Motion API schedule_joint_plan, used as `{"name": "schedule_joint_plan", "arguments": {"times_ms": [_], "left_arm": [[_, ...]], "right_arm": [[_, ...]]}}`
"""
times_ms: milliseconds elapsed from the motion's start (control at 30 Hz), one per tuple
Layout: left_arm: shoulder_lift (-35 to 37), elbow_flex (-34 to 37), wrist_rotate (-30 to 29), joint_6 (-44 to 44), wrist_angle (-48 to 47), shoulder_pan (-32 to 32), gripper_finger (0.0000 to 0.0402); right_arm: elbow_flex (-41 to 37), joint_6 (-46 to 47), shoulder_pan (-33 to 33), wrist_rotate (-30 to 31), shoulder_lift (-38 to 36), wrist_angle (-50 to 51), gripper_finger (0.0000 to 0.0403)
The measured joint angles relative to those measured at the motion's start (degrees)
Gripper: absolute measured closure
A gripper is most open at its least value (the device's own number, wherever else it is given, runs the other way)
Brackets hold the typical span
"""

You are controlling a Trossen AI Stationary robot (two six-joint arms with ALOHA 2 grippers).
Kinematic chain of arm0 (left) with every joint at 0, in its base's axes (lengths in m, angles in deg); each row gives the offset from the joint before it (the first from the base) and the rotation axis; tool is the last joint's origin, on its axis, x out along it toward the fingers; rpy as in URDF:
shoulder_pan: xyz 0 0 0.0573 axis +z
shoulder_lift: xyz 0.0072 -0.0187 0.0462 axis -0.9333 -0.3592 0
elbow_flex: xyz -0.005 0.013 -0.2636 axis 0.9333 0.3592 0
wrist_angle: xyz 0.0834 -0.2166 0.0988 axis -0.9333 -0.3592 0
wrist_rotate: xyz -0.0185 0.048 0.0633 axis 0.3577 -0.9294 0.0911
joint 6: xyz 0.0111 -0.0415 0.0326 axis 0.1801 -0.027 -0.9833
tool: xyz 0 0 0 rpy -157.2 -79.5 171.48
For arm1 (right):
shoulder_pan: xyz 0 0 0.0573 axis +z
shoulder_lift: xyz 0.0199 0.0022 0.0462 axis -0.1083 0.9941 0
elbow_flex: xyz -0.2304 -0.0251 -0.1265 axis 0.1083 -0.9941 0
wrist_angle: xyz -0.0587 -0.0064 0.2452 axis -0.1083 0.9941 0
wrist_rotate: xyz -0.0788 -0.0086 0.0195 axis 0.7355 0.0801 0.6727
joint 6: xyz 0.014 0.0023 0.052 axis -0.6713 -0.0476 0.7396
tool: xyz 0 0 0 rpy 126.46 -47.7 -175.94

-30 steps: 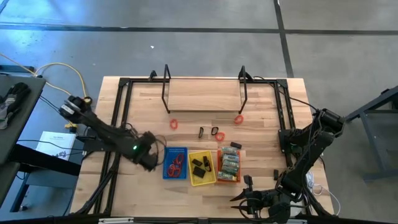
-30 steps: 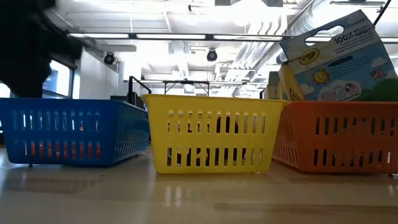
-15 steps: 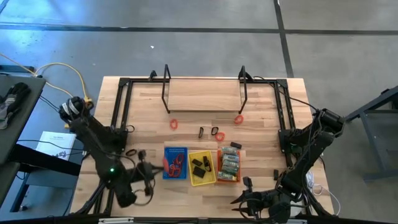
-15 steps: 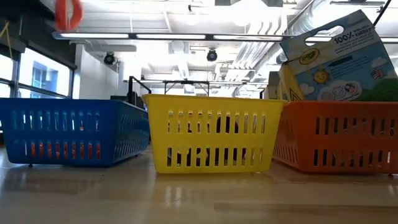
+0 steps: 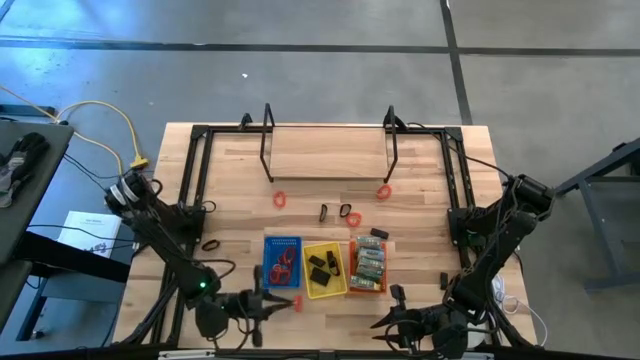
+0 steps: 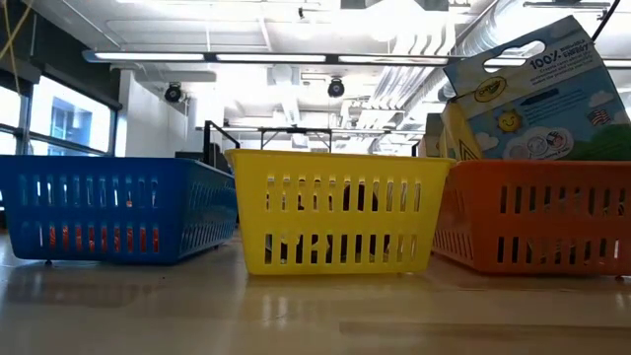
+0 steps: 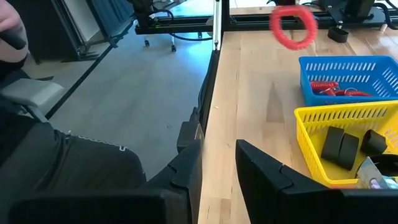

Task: Pick & Place Office Desk Supplies
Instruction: Put the orange spring keychain into the blue basket

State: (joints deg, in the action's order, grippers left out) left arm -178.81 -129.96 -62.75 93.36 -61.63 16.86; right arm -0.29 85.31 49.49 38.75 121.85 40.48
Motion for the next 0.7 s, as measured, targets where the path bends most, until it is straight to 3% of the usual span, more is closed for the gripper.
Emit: {"name": "schedule_joint_plan", "arguments": {"times_ms": [167,400,500,700], "left_arm": [[-0.8,0.0,-12.7,0.1,-0.4,0.3,0.04],[-0.8,0.0,-23.0,0.6,-2.1,-1.7,0.04],[-0.8,0.0,-24.4,5.9,-7.7,-1.9,0.04],[-0.8,0.0,-18.4,27.5,-25.9,2.6,0.0399]], "right_arm": [[0.0,0.0,0.0,0.0,0.0,0.0,0.0318],[0.0,0.1,0.2,0.0,0.0,0.0,0.0318],[0.0,0.2,0.2,0.0,0.0,0.0,0.0318],[0.0,0.2,0.1,0.0,0.0,-0.1,0.0318]]}}
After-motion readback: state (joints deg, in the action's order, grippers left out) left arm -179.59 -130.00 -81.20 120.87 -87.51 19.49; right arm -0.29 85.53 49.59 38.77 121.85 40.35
